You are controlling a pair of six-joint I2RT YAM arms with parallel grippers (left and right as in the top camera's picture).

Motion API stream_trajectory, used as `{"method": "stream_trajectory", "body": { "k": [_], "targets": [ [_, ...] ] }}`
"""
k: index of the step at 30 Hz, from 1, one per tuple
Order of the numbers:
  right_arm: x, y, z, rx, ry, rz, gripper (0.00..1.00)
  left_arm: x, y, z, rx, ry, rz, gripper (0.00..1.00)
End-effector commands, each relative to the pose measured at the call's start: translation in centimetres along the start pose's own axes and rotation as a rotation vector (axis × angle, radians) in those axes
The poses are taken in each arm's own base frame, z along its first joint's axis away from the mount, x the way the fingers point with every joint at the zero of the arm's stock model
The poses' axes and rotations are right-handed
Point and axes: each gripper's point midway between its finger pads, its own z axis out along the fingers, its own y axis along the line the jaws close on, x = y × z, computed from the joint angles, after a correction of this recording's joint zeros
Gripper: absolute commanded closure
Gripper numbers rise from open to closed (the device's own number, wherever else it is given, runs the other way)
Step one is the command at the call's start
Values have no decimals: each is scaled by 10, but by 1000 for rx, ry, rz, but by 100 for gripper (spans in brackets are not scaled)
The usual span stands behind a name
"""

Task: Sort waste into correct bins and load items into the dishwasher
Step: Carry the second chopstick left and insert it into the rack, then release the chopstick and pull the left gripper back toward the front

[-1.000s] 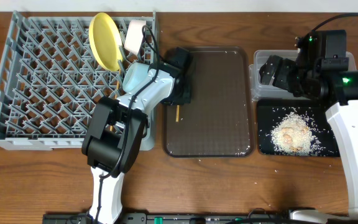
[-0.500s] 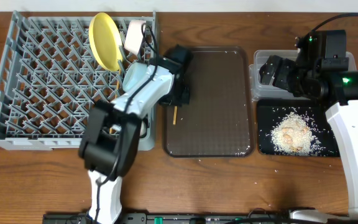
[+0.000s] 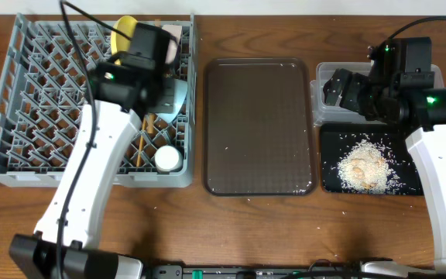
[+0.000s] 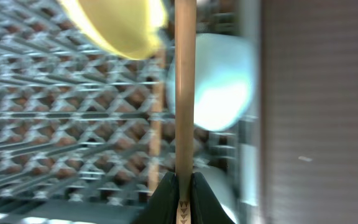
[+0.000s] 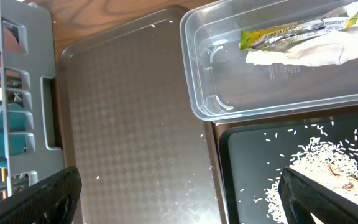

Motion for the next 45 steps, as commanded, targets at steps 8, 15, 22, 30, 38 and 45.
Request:
{"method": "stream_trajectory", "body": {
  "k": [8,15,22,30,38,45],
  "targets": [
    [-1,1,0,1,-2,-9,1,32,54,84,-105,202,71,92],
    [-1,1,0,1,-2,-9,1,44,55,112,-108,288,68,64],
    [0,1,0,2,1,-8,1,39,57,98,-117,266,4,56],
    [0,1,0,2,2,-8,1,33,56,24,-48,130,-133,43],
    [0,1,0,2,2,-8,1,57,50,-61,72,-8,-212,19],
    [0,1,0,2,2,-8,1,107,45,-81,123,-155,-242,14]
  ]
}}
